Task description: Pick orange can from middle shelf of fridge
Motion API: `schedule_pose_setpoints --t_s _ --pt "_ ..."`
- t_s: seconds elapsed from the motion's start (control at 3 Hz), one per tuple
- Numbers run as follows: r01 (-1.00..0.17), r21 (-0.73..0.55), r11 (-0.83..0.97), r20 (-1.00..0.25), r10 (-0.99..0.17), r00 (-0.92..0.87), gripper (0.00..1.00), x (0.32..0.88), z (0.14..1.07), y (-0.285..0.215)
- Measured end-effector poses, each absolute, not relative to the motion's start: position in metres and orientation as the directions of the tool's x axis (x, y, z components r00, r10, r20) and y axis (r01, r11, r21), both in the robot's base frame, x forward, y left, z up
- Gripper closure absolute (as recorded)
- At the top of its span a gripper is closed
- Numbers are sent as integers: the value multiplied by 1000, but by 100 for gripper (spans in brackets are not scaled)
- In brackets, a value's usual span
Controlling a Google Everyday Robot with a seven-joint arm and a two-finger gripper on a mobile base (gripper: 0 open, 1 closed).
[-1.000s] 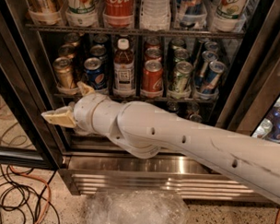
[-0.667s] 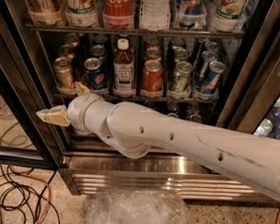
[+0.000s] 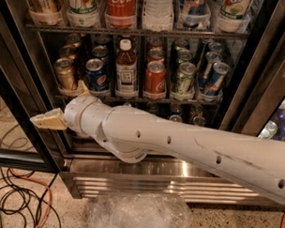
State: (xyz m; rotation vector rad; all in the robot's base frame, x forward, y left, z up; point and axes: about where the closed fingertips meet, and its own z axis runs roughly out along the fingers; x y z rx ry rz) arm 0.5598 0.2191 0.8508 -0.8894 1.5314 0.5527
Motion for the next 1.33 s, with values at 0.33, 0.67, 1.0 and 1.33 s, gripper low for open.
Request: schedule_pose_setpoints --t_s 0.33,0.67,1.0,1.33 --pt "-767 -156 622 -975 -221 20 1 577 848 226" --pt "-737 -147 659 -980 -201 16 6 594 846 229" --pt "-732 -147 665 -980 -200 15 2 596 845 229" --pt "-735 -150 661 -979 -201 19 2 599 844 233"
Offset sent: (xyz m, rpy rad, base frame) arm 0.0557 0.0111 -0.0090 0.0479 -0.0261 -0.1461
